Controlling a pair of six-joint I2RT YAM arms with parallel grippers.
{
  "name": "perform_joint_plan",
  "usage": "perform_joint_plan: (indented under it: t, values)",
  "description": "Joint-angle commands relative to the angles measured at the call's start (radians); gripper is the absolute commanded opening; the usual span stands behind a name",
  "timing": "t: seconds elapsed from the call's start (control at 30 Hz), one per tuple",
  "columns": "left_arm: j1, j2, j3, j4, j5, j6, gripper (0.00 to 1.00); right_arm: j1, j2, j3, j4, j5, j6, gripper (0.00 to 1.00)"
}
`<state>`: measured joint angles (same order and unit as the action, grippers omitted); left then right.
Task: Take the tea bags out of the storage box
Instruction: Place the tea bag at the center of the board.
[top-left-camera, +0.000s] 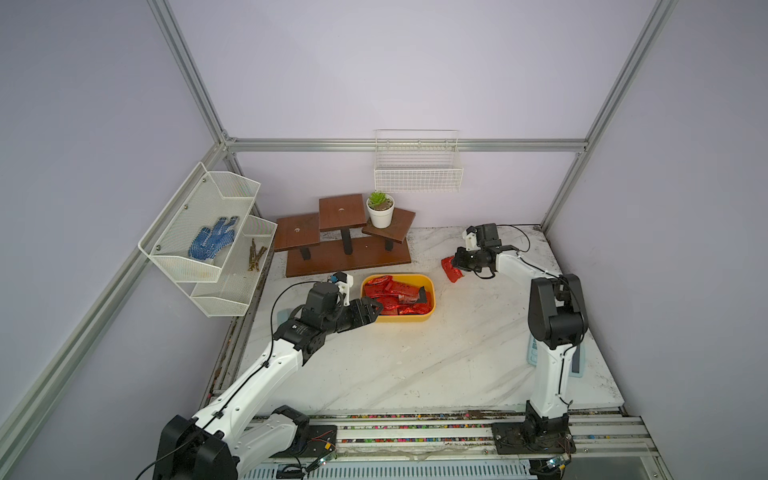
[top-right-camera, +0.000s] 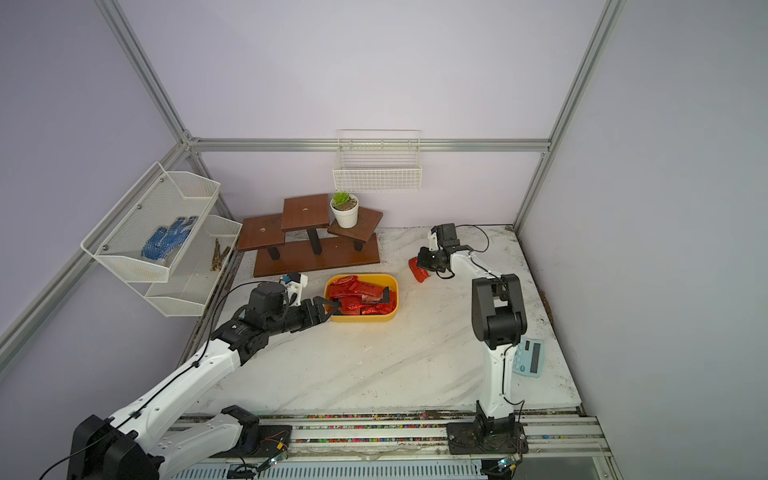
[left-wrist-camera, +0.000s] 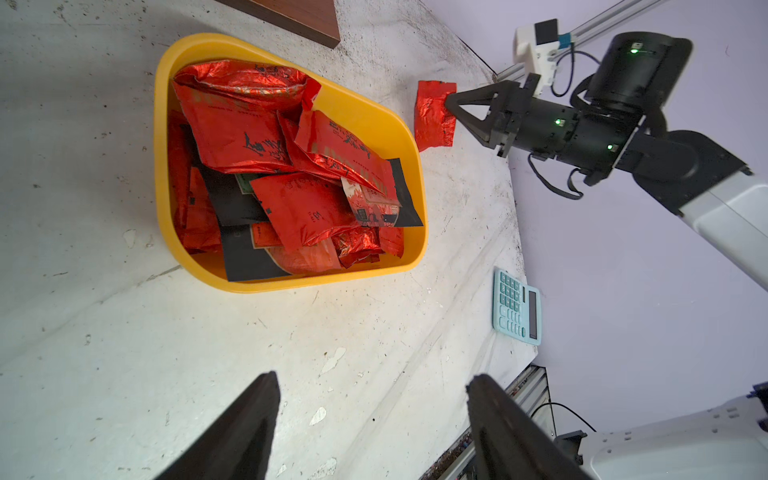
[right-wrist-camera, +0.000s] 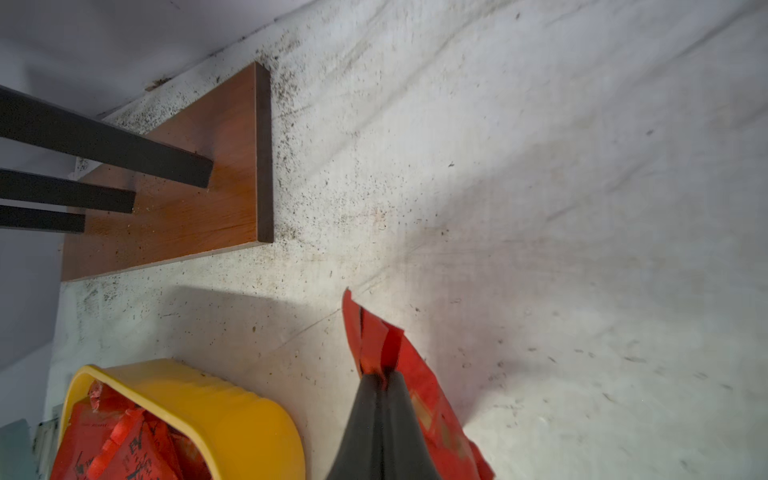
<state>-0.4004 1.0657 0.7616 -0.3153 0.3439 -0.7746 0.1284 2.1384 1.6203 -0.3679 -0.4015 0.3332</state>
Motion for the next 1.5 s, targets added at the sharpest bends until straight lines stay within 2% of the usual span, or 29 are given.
perform_joint_plan:
  t: [0.0,0.2,0.23,0.27,0.4,0.5,0.67,0.8,1.03,1.27,1.47]
  values:
    - [-0.003,-0.03,0.017,-0.01,-0.013,0.013,0.75,-0.023,0.06,0.074,-0.02,-0.143,0.055,0.0]
    - [-0.003,-0.044,0.006,-0.028,-0.029,0.014,0.76,-0.041,0.13,0.127,0.001,-0.157,0.092,0.0]
    - [-0.003,-0.044,0.004,-0.028,-0.029,0.015,0.77,-0.043,0.136,0.134,0.001,-0.147,0.096,0.02]
    - [-0.003,-0.043,0.004,-0.028,-0.029,0.014,0.77,-0.046,0.138,0.136,0.002,-0.138,0.097,0.08]
    - [-0.003,-0.038,0.005,-0.03,-0.026,0.011,0.77,-0.055,0.124,0.14,0.0,-0.079,0.097,0.46]
    - [-0.003,-0.041,0.007,-0.031,-0.034,0.006,0.78,-0.056,0.086,0.13,-0.016,0.002,0.078,0.56]
    - [-0.003,-0.047,0.008,-0.036,-0.05,0.0,0.78,-0.056,-0.022,0.06,-0.019,0.146,0.055,0.56]
    - [-0.003,-0.046,0.017,-0.049,-0.071,0.0,0.78,-0.056,-0.129,-0.026,0.003,0.212,0.044,0.48]
    - [-0.003,-0.034,0.05,-0.077,-0.116,0.018,0.79,-0.011,-0.268,-0.133,0.027,0.17,0.022,0.43]
    - [-0.001,-0.003,0.096,-0.1,-0.137,0.047,0.79,0.127,-0.355,-0.189,0.02,0.17,-0.024,0.42]
    - [0.019,-0.012,0.084,-0.089,-0.152,0.047,0.8,0.247,-0.367,-0.215,0.064,0.131,0.031,0.42]
